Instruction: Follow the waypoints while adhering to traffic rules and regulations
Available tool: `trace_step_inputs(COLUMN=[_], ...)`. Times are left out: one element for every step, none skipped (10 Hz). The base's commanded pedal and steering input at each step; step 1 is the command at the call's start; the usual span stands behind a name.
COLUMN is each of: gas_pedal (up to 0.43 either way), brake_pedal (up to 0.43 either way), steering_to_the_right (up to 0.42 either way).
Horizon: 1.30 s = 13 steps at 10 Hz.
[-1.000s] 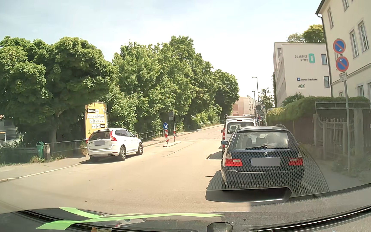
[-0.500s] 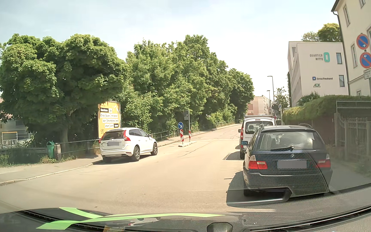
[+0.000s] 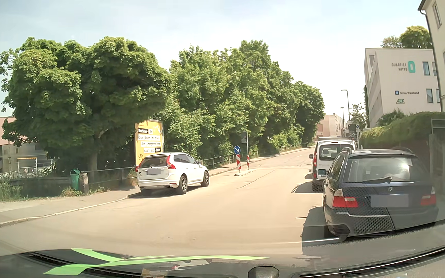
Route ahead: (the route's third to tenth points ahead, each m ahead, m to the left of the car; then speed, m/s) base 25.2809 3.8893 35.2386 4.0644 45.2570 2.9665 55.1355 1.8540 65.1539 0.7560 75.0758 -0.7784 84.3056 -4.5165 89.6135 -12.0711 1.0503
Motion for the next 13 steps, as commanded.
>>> trace_step_inputs(gas_pedal=[0.0,0.0,0.0,0.0,0.0,0.0,0.0,0.0,0.0,0.0,0.0,0.087,0.11], brake_pedal=[0.0,0.0,0.0,0.0,0.0,0.0,0.0,0.0,0.0,0.0,0.0,0.0,0.0], steering_to_the_right=[-0.514,-0.501,-0.481,-0.452,-0.426,-0.397,-0.365,-0.331,-0.286,-0.232,-0.187,-0.144,-0.108])
